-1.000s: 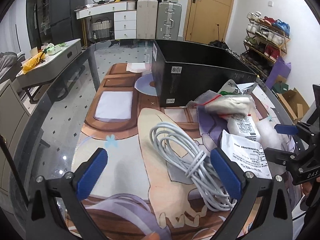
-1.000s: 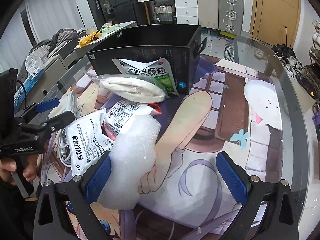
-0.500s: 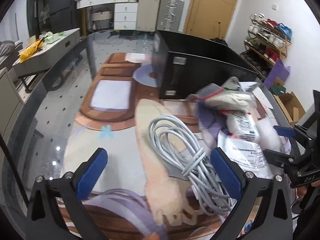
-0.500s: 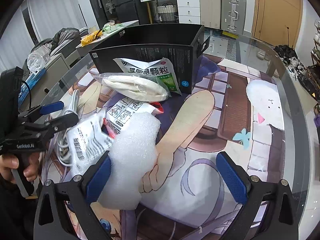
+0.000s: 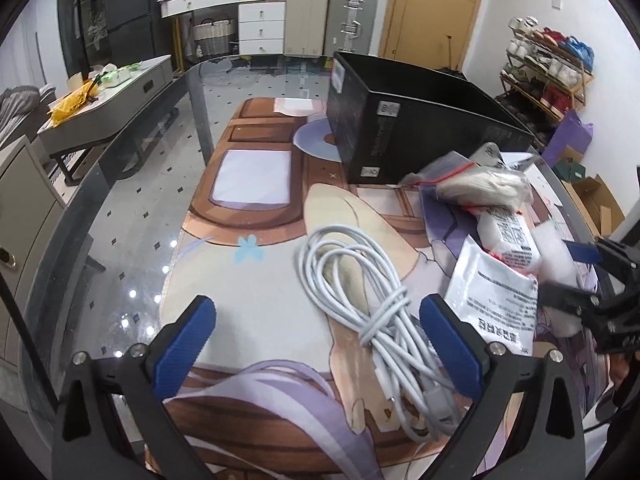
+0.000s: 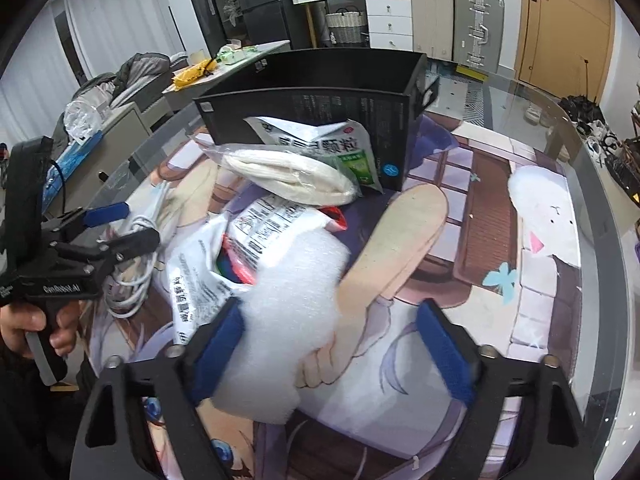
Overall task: Organize soft objects
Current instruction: 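Grasp the grey cable coil with the left gripper while the right grasps white foam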
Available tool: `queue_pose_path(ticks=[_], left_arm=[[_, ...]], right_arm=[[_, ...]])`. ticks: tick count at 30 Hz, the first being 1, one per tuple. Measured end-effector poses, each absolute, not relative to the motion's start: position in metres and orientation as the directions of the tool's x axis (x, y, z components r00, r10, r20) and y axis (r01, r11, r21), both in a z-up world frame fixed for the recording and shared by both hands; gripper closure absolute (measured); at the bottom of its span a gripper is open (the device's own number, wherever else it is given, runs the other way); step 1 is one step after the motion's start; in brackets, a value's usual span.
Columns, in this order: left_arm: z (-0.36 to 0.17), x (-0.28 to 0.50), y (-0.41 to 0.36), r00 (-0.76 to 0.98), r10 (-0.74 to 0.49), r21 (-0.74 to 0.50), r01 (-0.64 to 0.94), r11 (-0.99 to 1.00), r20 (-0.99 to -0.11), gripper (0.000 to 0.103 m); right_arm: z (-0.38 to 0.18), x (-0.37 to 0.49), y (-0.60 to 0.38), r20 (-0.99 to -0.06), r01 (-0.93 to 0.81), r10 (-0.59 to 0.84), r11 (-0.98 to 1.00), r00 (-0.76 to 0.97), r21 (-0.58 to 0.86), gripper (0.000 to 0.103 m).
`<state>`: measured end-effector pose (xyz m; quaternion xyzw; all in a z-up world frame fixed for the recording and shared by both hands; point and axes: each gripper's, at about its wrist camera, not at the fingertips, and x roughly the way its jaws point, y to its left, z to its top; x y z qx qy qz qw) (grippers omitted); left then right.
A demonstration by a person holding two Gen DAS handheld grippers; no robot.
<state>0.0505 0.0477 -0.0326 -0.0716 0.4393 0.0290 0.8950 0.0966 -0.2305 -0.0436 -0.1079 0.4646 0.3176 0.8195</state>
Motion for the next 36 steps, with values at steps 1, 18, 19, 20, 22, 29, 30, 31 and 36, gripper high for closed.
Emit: queue_pose_path(ticks=[1, 18, 19, 20, 22, 29, 30, 31, 36], left_arm=[[-0.032, 0.049, 0.046, 0.617, -0.02, -0.105, -0.102, 0.989, -0.787, 0.008], [-0.023, 0.04, 0.034, 0.656, -0.092, -0.124, -0.003, 0.992, -0.749, 0.074], [-0.022, 0.04, 0.035, 0.657, -0.093, -0.128, -0.005, 0.992, -0.748, 0.074], [-0.022, 0.04, 0.035, 0.659, -0.092, -0.128, -0.007, 0.992, -0.747, 0.074], [-0.021, 0.039, 0.036, 0.665, -0.092, -0.13, -0.008, 0.991, -0.741, 0.074], [-0.012, 0.035, 0.037, 0.693, -0.093, -0.137, -0.008, 0.991, -0.715, 0.074], [-0.011, 0.035, 0.037, 0.697, -0.095, -0.139, -0.007, 0.99, -0.711, 0.074], [-0.009, 0.034, 0.038, 0.702, -0.094, -0.141, -0.009, 0.99, -0.706, 0.074], [-0.002, 0.033, 0.04, 0.72, -0.093, -0.145, -0.011, 0.989, -0.688, 0.074]], right_arm=[[-0.043, 0.097, -0.23, -0.831, -0.621, 0.414, 0.776, 0.371, 0.11, 0.026], [-0.034, 0.086, -0.234, -0.816, -0.66, 0.437, 0.745, 0.379, 0.092, 0.075], [-0.033, 0.086, -0.236, -0.815, -0.658, 0.437, 0.748, 0.382, 0.093, 0.076], [-0.033, 0.086, -0.237, -0.813, -0.655, 0.437, 0.75, 0.384, 0.093, 0.079], [-0.031, 0.087, -0.24, -0.809, -0.649, 0.436, 0.755, 0.394, 0.091, 0.081], [-0.021, 0.087, -0.246, -0.792, -0.639, 0.442, 0.764, 0.421, 0.087, 0.081], [-0.02, 0.087, -0.247, -0.789, -0.637, 0.443, 0.766, 0.425, 0.087, 0.081], [-0.019, 0.087, -0.248, -0.786, -0.636, 0.445, 0.767, 0.429, 0.087, 0.081], [-0.008, 0.085, -0.253, -0.759, -0.633, 0.47, 0.768, 0.451, 0.098, 0.081]])
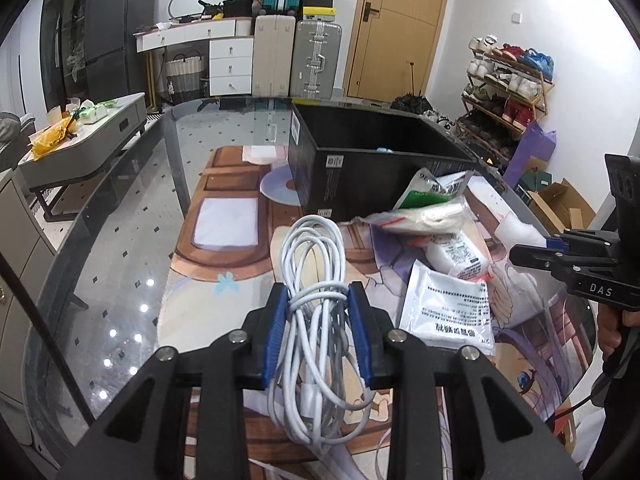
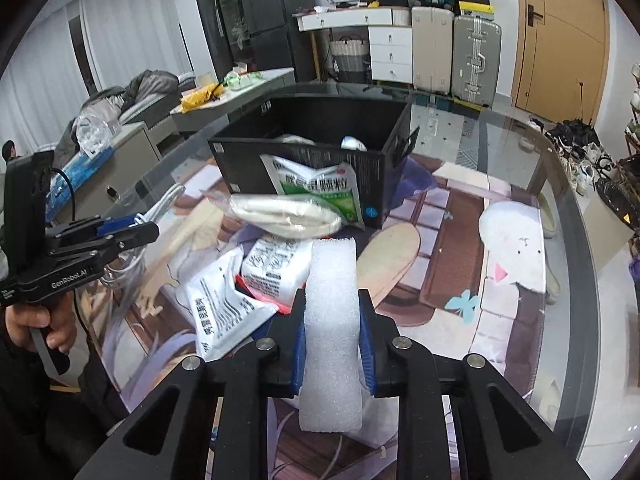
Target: Organize soft objects
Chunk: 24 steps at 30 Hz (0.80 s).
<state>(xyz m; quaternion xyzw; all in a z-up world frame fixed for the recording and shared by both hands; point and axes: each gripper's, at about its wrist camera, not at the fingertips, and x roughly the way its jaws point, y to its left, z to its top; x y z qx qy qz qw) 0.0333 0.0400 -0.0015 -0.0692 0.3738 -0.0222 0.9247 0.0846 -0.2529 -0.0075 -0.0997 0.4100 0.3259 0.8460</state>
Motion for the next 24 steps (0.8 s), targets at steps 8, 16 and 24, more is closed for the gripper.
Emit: queue_pose_path(ticks=[8, 16, 24], left_arm=[[0.014, 0.035, 0.04, 0.759, -0.091, -0.147, -0.006, 0.989, -0.645, 0.074], [0.03, 0.044, 0.04, 0.787, -0.098, -0.153, 0.004, 0.988, -0.609, 0.074], [0.047, 0.054, 0.033, 0.813, -0.106, -0.146, 0.026, 0.989, -0.573, 0.074]], right_arm=[[0.006, 0.088, -0.259, -0.719, -0.598, 0.494, 0.79, 0.489, 0.136, 0.081], [0.021, 0.085, -0.255, -0.679, -0.602, 0.517, 0.787, 0.521, 0.137, 0.081], [0.035, 0.091, -0.245, -0.653, -0.603, 0.534, 0.784, 0.537, 0.145, 0.081]])
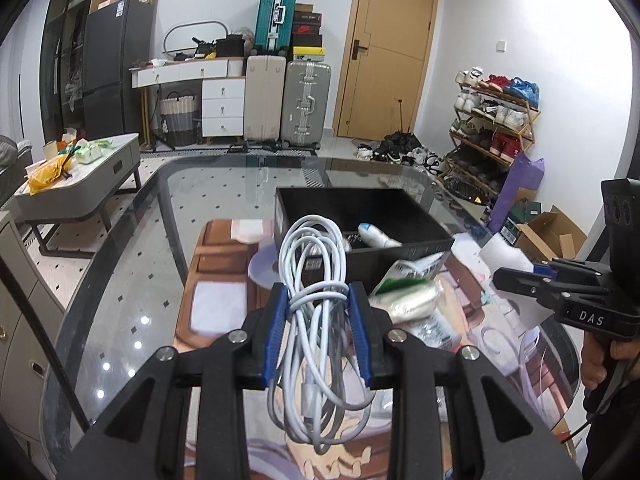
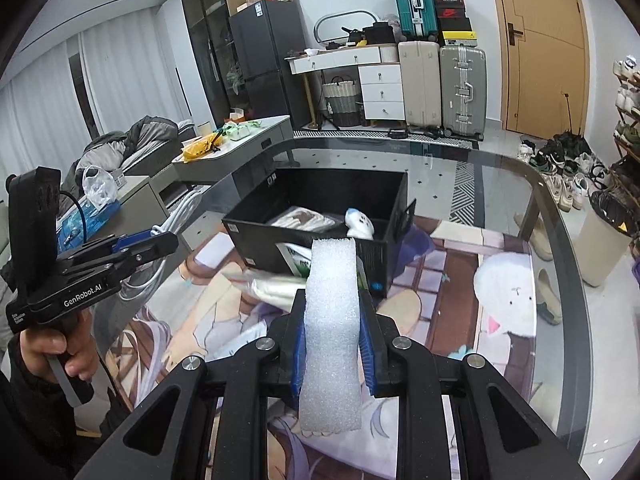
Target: Organize soft objects
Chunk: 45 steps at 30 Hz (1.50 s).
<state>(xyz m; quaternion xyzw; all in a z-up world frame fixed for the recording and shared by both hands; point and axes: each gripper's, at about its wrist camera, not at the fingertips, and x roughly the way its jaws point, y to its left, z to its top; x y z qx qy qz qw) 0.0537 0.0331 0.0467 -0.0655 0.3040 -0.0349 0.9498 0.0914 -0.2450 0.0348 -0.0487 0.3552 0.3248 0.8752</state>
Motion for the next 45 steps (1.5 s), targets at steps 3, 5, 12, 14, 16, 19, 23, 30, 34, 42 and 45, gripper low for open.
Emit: queue_pose_path(ticks=[3, 5, 12, 14, 16, 19, 23, 30, 34, 42, 45], left_arm=[[0.051, 0.059, 0.032, 0.819, -0.108, -0.14, 0.033, 0.99, -0.564, 0.074], [0.055, 0.063, 0.032, 0.823, -0.108, -0.136, 0.038, 0.99, -0.558, 0.074], [0.066, 0.077, 0.032, 0.835, -0.115, -0.134, 0.05, 0.99, -0.538, 0.074], [0.069, 0.082, 0.031, 0.837, -0.117, -0.131, 0.055, 0.99, -0.534, 0.074], [0.071, 0.086, 0.03, 0.838, -0.12, -0.128, 0.06, 0.99, -0.533, 0.074], [0.073, 0.093, 0.03, 0.837, -0.121, -0.125, 0.063, 0.99, -0.534, 0.074], [0.073, 0.1, 0.029, 0.835, -0.125, -0.127, 0.067, 0.99, -0.536, 0.074], [0.072, 0.116, 0.027, 0.833, -0.131, -0.131, 0.071, 0.989, -0.538, 0.074], [0.07, 0.128, 0.024, 0.828, -0.14, -0.132, 0.08, 0.988, -0.542, 0.074], [0.063, 0.147, 0.02, 0.814, -0.163, -0.144, 0.099, 0.985, -0.557, 0.074], [0.06, 0.154, 0.017, 0.81, -0.166, -0.141, 0.104, 0.985, -0.563, 0.074]], right_arm=[[0.042, 0.094, -0.239, -0.647, -0.61, 0.536, 0.781, 0.543, 0.136, 0.081], [0.046, 0.096, -0.235, -0.645, -0.614, 0.536, 0.779, 0.546, 0.128, 0.081], [0.058, 0.104, -0.219, -0.639, -0.632, 0.536, 0.768, 0.551, 0.1, 0.081], [0.06, 0.108, -0.216, -0.641, -0.636, 0.537, 0.766, 0.549, 0.097, 0.081], [0.061, 0.112, -0.213, -0.642, -0.635, 0.535, 0.767, 0.55, 0.095, 0.081], [0.063, 0.119, -0.21, -0.642, -0.638, 0.537, 0.764, 0.548, 0.096, 0.081], [0.064, 0.13, -0.205, -0.645, -0.64, 0.537, 0.762, 0.543, 0.095, 0.081], [0.065, 0.147, -0.193, -0.646, -0.65, 0.542, 0.754, 0.538, 0.091, 0.081], [0.063, 0.157, -0.188, -0.649, -0.652, 0.542, 0.752, 0.533, 0.093, 0.081], [0.058, 0.184, -0.182, -0.658, -0.647, 0.54, 0.755, 0.525, 0.104, 0.081], [0.055, 0.194, -0.18, -0.664, -0.649, 0.539, 0.753, 0.518, 0.105, 0.081]])
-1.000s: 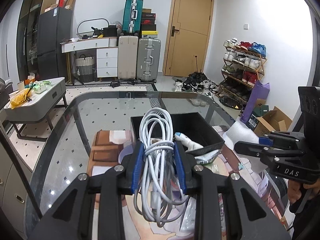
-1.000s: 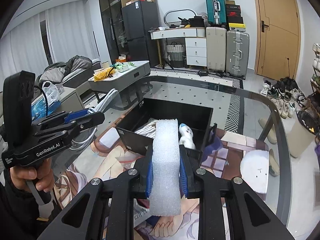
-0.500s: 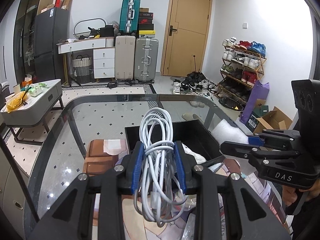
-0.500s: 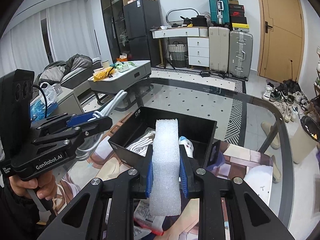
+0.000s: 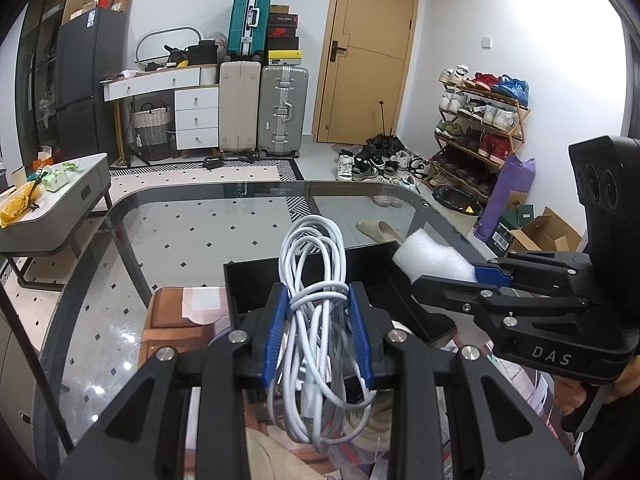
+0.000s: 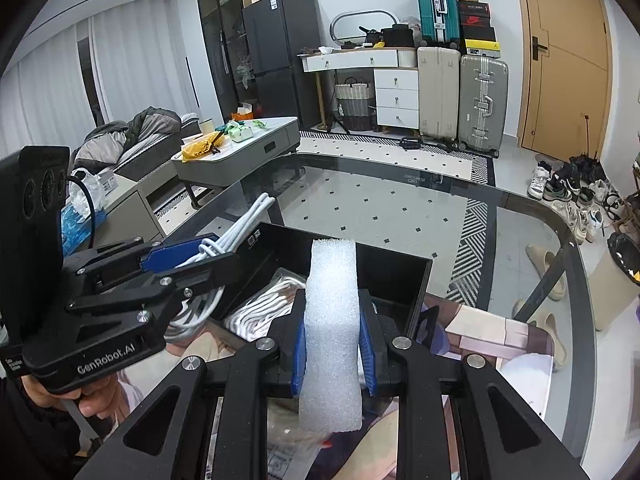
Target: Organize soft objects
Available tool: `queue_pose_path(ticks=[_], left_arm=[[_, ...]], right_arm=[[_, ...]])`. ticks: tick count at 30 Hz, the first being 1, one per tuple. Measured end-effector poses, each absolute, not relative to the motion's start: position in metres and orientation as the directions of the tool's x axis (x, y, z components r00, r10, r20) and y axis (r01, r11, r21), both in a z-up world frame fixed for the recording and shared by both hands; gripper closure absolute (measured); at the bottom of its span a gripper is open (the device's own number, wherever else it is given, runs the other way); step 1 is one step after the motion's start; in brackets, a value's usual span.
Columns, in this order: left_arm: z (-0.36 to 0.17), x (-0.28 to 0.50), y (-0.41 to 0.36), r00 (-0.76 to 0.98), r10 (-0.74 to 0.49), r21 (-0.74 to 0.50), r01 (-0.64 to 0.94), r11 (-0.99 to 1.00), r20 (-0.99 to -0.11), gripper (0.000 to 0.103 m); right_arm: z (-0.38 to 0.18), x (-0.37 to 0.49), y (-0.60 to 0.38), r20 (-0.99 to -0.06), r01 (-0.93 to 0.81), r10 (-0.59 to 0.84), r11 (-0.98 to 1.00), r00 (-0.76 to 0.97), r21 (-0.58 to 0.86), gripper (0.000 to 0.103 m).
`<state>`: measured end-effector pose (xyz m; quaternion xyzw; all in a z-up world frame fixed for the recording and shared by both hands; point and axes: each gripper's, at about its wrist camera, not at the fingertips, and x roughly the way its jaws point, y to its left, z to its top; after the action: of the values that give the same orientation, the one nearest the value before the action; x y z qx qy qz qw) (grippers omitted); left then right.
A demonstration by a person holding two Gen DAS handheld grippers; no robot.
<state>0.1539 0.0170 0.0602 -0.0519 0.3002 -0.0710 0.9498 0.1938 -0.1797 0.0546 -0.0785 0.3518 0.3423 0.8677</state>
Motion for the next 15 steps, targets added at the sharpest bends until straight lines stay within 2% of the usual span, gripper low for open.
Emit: queue_pose_path(ticks=[15], left_arm=[[0.042, 0.18, 0.012, 0.781, -0.17, -0.141, 0.105, 0.984, -0.602, 0.074]], right_arm=[[0.03, 0.234, -0.159, -0.695, -0.657, 0.535, 0.744, 0.481, 0.119, 0.081]])
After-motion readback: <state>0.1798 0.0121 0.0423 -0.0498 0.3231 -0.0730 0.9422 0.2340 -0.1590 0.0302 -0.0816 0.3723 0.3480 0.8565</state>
